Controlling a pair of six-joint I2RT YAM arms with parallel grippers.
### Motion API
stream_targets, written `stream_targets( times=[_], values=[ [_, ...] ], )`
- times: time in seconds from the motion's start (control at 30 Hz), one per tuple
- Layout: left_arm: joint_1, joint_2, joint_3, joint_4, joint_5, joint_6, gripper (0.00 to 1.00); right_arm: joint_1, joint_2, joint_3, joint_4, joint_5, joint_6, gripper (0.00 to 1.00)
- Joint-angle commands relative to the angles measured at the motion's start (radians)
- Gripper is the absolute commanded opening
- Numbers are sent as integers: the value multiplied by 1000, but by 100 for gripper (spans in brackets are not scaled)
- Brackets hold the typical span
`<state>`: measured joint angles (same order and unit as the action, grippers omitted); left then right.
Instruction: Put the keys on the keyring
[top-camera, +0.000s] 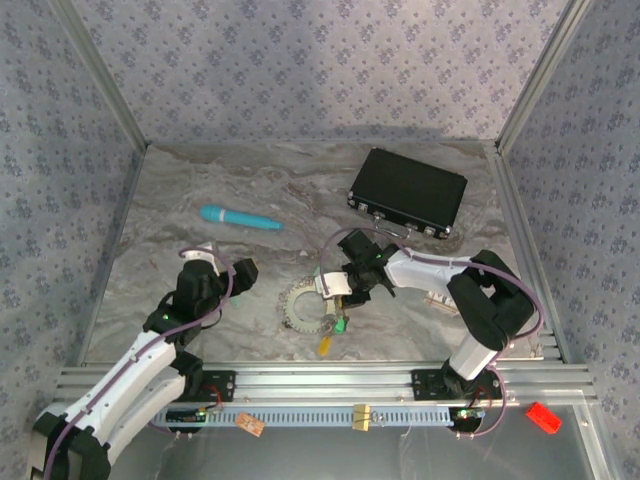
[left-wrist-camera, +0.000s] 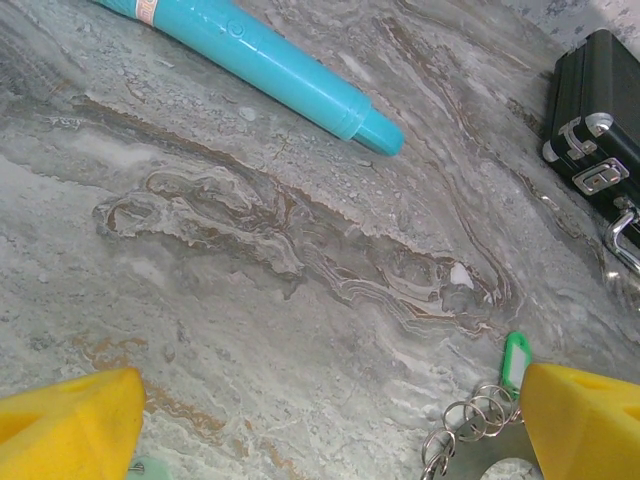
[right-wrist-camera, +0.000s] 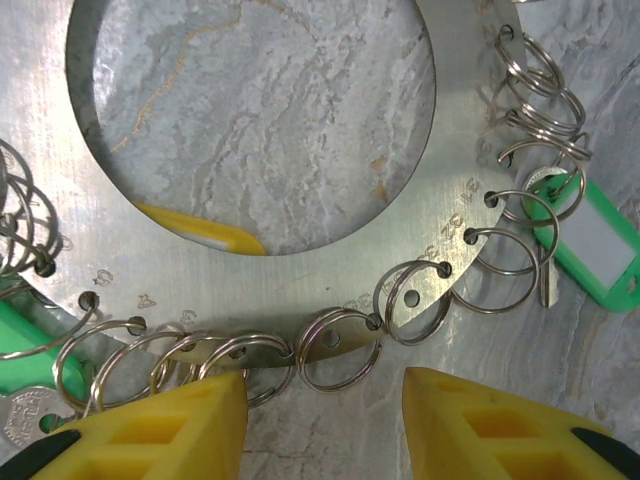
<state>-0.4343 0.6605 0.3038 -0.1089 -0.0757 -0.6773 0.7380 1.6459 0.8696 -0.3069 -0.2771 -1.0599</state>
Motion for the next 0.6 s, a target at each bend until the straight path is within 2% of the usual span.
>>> stream_targets(
  times=[0.0,0.57],
  values=[
    [-7,-15,-5,6,-16,-13,95,8,18,26,-25,-24,-15,44],
    [-7,-45,-12,-15,-26,-23,95,12,30,38,0,-2,-2,27]
  ],
)
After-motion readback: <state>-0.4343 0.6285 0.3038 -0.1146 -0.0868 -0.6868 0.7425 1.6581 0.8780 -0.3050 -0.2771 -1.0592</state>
